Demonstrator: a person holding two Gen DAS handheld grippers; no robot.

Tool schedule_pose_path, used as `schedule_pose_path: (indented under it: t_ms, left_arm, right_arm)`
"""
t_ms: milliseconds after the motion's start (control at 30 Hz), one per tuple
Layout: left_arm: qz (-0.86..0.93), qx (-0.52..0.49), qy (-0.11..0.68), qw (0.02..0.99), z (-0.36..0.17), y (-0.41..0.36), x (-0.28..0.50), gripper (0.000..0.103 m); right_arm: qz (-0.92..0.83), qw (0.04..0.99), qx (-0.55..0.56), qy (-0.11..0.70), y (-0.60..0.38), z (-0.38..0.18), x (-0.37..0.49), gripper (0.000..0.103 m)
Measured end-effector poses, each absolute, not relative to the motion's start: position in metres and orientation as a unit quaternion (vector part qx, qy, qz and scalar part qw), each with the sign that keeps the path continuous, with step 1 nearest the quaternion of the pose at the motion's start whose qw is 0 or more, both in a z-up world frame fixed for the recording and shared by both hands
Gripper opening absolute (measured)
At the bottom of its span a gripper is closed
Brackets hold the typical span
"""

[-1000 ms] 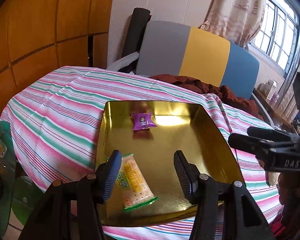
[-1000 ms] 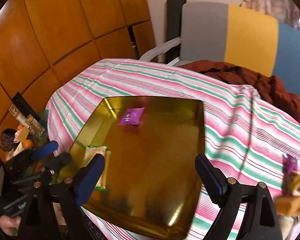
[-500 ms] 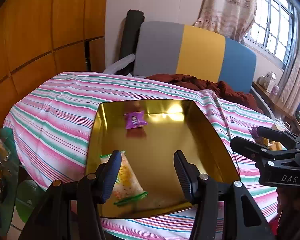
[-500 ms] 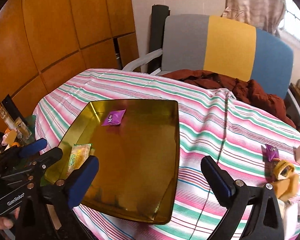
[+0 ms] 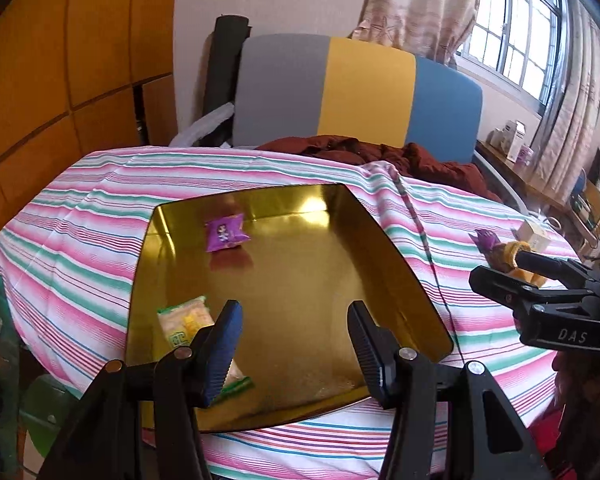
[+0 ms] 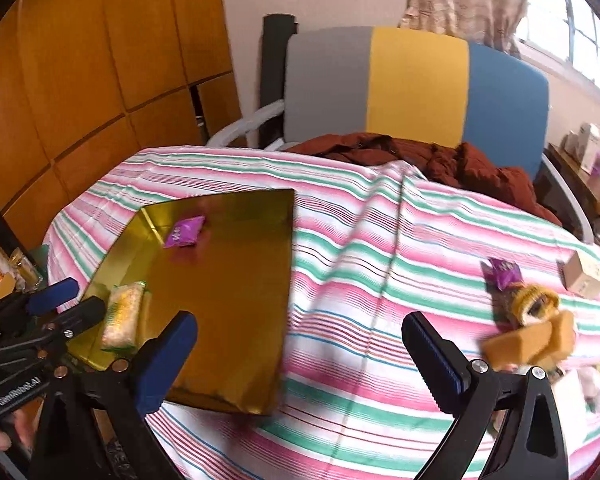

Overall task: Organize objects
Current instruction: 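Move both tools back toward the pile of items on the cloth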

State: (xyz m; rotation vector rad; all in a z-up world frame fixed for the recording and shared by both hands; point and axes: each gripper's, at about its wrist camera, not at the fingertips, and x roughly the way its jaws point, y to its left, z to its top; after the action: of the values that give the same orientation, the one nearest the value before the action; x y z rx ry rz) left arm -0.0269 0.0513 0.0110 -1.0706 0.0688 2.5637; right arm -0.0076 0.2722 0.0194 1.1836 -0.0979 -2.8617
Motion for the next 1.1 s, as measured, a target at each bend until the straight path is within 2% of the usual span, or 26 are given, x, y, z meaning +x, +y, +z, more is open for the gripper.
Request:
schedule_pose_path:
  t_ms: [433,733,1100]
  left_arm:
    - [0.897,-0.375,0.045,0.229,0.016,0.08,-0.022,0.055]
    - [0.882,-0.369,0.077,0.284,0.019,0.125,-0.014,0.055]
    - [0.849,-0.374,0.125,0.353,0.014,0.191,0.0,0.056]
  right_arm:
    - [-0.913,-0.032,0.402,-0.061,0.328,0.004,0.01,0.103]
    - [-0.897,-0.128,0.411,-0.104,0.418,0.002,0.045,0.103]
    - [-0.884,-0.226,0.371,-0.174,0.513,0.026,0.079,0.103]
